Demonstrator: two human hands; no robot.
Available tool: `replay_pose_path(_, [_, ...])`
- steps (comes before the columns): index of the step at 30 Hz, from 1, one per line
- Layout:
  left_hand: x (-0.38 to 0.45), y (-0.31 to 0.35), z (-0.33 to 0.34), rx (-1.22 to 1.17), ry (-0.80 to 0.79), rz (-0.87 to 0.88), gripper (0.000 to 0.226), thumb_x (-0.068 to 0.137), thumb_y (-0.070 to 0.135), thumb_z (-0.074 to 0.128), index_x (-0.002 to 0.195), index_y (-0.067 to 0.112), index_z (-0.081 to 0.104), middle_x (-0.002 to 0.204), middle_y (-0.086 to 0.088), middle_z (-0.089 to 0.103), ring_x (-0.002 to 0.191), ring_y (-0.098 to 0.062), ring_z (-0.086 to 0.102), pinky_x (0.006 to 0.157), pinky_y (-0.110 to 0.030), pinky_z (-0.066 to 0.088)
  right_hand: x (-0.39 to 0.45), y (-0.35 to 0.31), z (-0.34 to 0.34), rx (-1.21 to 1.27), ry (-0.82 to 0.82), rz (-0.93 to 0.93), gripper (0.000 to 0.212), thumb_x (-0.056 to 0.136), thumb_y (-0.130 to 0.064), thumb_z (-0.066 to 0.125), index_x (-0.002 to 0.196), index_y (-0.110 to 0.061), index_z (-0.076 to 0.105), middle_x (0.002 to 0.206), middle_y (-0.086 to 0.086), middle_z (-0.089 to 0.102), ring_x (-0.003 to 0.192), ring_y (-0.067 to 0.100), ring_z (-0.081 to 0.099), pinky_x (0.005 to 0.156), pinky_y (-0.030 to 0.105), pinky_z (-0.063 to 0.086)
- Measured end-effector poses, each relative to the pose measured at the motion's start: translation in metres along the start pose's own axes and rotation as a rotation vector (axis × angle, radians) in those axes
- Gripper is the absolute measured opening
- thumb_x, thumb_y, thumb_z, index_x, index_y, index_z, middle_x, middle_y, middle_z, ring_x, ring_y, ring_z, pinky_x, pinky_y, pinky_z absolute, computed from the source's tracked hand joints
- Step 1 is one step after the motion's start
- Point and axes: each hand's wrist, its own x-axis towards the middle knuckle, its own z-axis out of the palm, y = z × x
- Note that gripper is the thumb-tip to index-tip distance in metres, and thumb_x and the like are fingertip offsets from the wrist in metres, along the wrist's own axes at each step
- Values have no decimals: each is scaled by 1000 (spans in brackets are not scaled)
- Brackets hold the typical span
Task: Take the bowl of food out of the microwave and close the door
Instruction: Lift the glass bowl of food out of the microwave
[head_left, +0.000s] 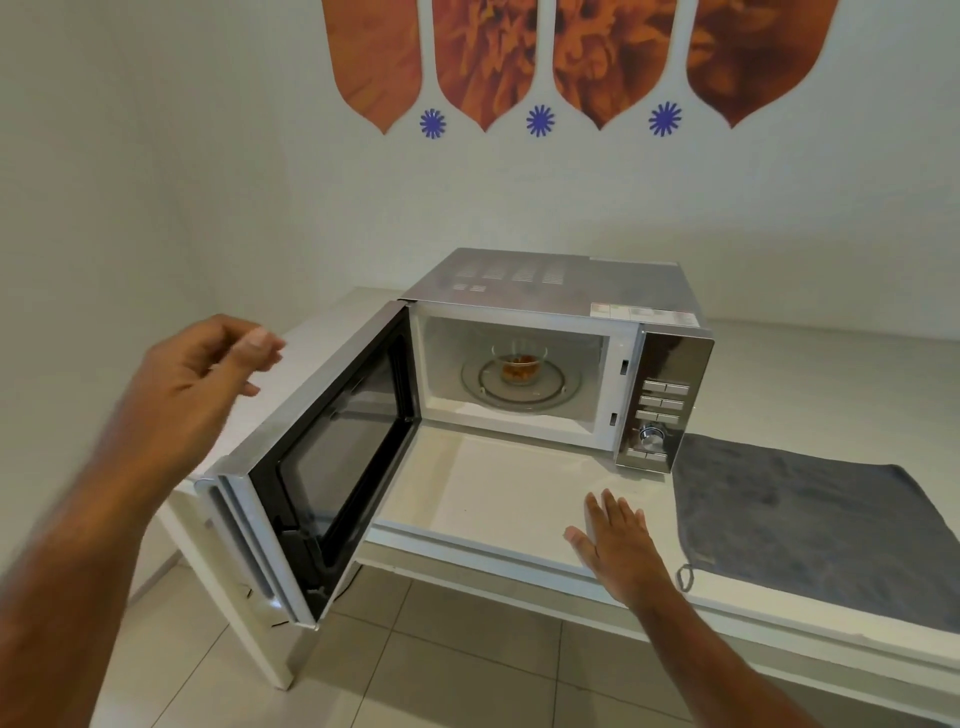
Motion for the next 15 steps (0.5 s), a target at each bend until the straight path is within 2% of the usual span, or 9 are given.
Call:
replay_pose_path(2, [0,31,21,89,-122,44,42,96,76,48,110,43,71,106,27,75,86,6,71,73,-30,53,3,0,-2,40,15,-10,75,104,-63,24,164,-18,14,174,11,5,161,31,5,131,48,6])
replay_pose_path(4, [-2,50,52,103,-235,38,38,97,73,50,111,44,71,106,25,76,92,6,71,75,-31,56,4,0,-6,72,57,-26,72,105,-61,28,161,-16,23,172,11,17,160,30,15,131,46,10])
replay_pose_path(6, [-6,57,87,80,-331,7,32,100,65,54,112,41,71,107,16,77,101,-2,72,86,-37,60,4,-1,-9,111,114,-43,66,104,-59,35,154,-15,37,164,10,35,152,29,32,127,42,23])
replay_pose_path(8, [-10,55,122,85,-399,-27,29,101,62,55,111,39,70,109,13,75,103,-7,71,90,-38,61,4,-6,-13,195,154,-49,58,104,-56,41,146,-17,45,154,6,48,140,27,45,117,38,37])
replay_pose_path(11, [-15,41,172,-33,-453,-140,27,99,61,59,106,37,70,109,10,75,102,-10,72,84,-35,61,6,-15,-22,316,199,-81,48,103,-52,46,140,-21,48,144,3,55,131,22,51,104,37,48])
replay_pose_path(15, [-18,17,226,-181,-441,-324,29,97,59,63,106,33,70,106,5,77,99,-15,74,73,-31,56,15,-28,-36,461,236,-100,38,102,-52,49,133,-30,46,124,-3,60,109,14,58,89,32,52])
